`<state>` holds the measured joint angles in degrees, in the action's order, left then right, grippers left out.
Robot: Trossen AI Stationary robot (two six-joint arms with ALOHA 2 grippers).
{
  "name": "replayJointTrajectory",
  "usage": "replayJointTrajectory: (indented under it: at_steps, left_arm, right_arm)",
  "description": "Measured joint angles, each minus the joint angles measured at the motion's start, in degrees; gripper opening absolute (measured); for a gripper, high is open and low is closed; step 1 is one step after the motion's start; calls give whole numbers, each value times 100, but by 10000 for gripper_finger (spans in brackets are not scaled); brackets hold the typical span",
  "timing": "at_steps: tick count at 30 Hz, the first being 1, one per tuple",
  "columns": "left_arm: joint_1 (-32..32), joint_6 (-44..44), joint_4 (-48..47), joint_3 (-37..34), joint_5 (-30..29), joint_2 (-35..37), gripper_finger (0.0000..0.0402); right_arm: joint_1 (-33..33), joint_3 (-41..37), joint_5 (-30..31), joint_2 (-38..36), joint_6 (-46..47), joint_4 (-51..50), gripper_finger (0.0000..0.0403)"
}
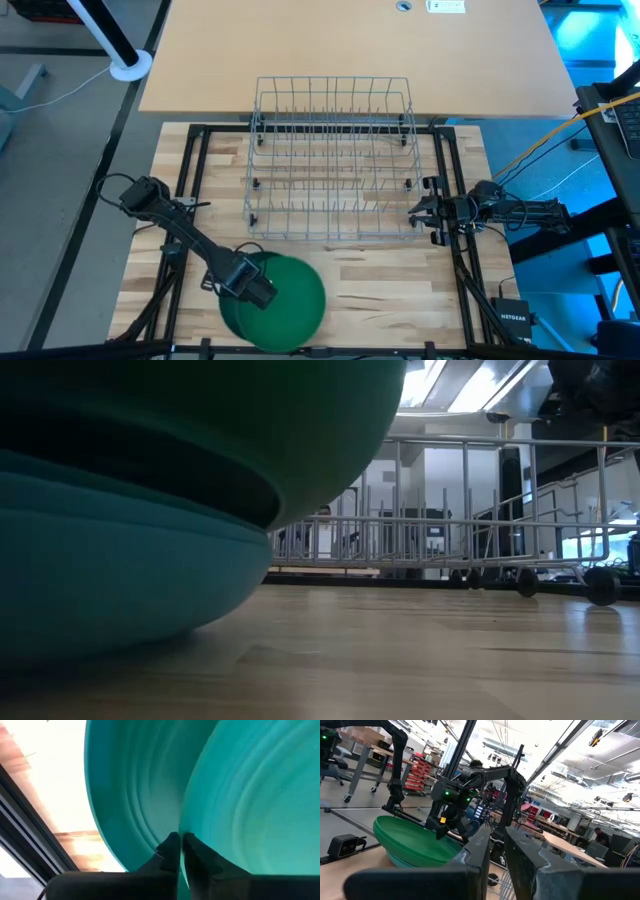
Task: Sort dishes
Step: Put the top green plate into the dish rack
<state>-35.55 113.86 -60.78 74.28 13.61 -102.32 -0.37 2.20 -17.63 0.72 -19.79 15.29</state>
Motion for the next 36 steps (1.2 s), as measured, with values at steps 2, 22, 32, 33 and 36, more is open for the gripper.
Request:
replayJointTrajectory:
  at_steps: [2,22,32,33,36]
  left_arm:
    - [-2,25,-23,0,2,0,4]
    - [-7,318,-1655,852,-78,156,0]
    - [7,479,-2281,1396,-142,485,0]
    - [5,483,-2363,1489,-181,490,0]
    - [8,471,-2639,1814,-283,487,0]
  right_arm:
    - [-1,0,0,-1,0,-1,62]
    - [0,0,0,-1,0,0,62]
    - [-1,0,2,0,0,1,62]
    - [-1,0,0,0,0,2,62]
    - [-1,0,0,-1,0,4,62]
